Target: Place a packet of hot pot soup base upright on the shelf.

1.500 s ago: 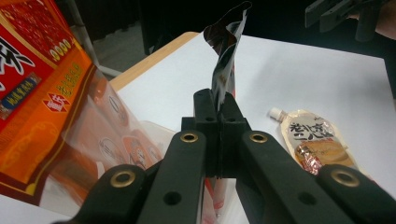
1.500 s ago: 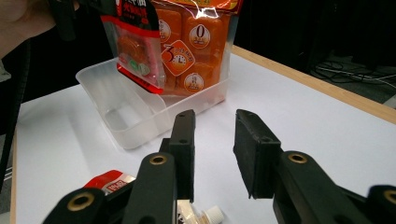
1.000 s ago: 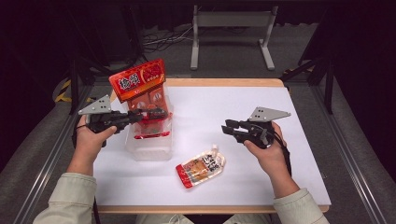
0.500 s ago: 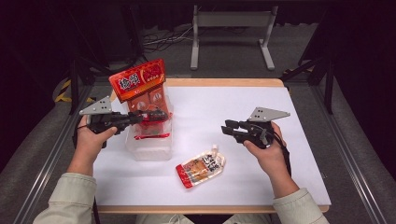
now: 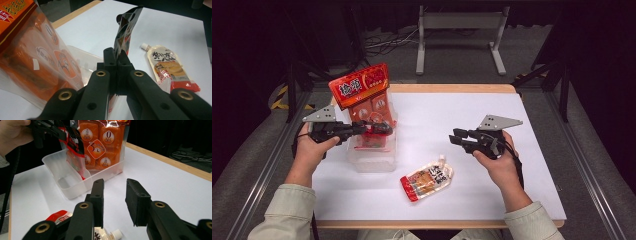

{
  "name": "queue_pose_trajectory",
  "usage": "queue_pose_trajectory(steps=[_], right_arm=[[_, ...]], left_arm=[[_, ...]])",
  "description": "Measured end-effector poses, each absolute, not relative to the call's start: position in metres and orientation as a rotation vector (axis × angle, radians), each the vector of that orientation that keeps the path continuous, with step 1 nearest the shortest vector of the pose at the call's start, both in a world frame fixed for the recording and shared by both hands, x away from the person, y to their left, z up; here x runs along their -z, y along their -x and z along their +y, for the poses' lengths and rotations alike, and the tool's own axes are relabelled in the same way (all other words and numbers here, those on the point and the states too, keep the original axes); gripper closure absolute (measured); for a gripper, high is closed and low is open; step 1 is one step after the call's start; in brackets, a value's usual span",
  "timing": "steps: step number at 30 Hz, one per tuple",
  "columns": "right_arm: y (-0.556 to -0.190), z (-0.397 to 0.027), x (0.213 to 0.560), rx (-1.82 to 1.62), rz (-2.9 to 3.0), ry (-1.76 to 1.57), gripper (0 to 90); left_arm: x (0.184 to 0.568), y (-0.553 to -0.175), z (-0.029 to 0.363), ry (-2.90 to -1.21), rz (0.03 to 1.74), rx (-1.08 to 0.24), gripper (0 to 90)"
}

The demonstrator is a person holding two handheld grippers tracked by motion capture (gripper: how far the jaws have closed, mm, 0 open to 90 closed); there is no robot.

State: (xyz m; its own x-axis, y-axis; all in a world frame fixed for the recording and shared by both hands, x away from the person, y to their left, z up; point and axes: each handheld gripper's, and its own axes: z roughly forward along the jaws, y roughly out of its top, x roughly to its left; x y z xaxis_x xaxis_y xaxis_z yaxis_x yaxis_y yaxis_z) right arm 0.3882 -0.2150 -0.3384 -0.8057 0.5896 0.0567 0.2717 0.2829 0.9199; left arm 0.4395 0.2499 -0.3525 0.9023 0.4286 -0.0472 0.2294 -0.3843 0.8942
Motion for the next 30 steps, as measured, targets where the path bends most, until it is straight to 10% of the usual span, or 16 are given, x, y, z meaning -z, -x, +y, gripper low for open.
queue_pose_trajectory(steps=[30], right_arm=[[-0.390,-0.212,0.343,-1.524,2.270,-0.796,64.5]], left_arm=[[0.380,-0.439,0.260,-2.054,0.599,-0.215,77.1]])
